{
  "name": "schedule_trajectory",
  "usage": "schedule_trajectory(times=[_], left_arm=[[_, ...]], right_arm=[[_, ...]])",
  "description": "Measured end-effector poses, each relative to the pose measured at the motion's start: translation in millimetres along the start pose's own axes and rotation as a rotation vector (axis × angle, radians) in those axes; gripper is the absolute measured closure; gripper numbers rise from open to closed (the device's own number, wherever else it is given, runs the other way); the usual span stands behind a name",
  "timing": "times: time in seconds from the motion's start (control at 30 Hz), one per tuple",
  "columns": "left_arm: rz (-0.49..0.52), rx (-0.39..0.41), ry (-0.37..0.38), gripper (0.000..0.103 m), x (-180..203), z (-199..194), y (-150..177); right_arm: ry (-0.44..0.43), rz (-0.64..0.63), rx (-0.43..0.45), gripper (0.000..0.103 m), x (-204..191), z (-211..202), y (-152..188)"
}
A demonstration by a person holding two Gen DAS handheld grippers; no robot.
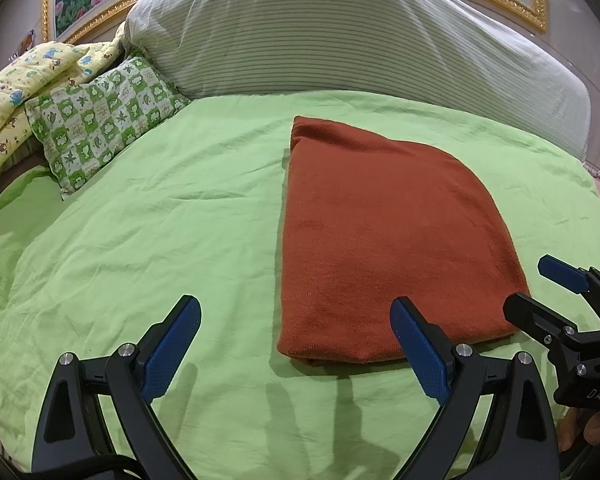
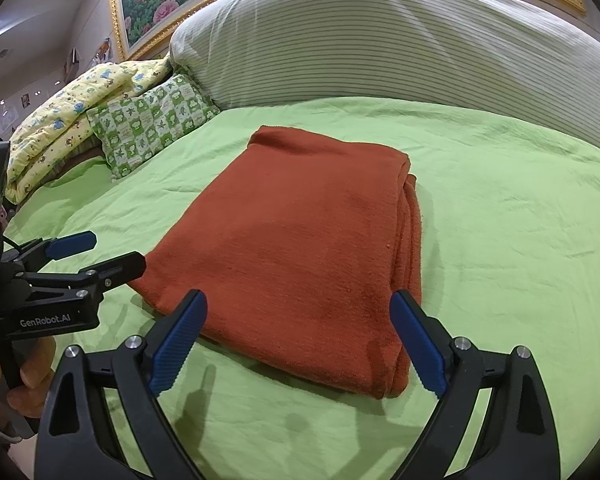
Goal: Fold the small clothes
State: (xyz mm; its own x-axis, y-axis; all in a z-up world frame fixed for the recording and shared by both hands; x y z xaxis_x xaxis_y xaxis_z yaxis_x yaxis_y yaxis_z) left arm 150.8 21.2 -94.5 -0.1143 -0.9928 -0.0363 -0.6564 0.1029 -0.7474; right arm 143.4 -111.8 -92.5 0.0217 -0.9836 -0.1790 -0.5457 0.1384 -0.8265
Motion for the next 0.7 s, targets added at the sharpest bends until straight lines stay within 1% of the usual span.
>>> schedule_trajectory(times=[0.37, 0.7], left_arm=[[-0.002, -0.001, -0.013, 0.007, -1.7, 0.7, -1.4], [-0.015, -0.014, -0.006, 0.007, -4.5, 2.0, -1.5]], right_arm=[[-0.001, 0.001, 0.002, 0.01, -1.7, -0.1, -0.5], [-0.001, -0.002, 0.001, 0.01, -3.9, -0.4, -0.8]])
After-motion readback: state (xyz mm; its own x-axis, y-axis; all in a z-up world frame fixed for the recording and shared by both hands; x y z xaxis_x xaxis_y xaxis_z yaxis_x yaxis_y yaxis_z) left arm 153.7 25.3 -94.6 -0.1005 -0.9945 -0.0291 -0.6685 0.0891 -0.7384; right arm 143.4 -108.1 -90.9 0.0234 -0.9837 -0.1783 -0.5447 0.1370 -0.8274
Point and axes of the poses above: each gripper's, at about its wrist camera, not at the fingertips, and z roughly the way its jaws point, x to its right, y to its underside, the point moved 10 cm from there along z, roughly the way its jaws point, and after that the axes turned 1 degree about x, right-handed, at the moved point
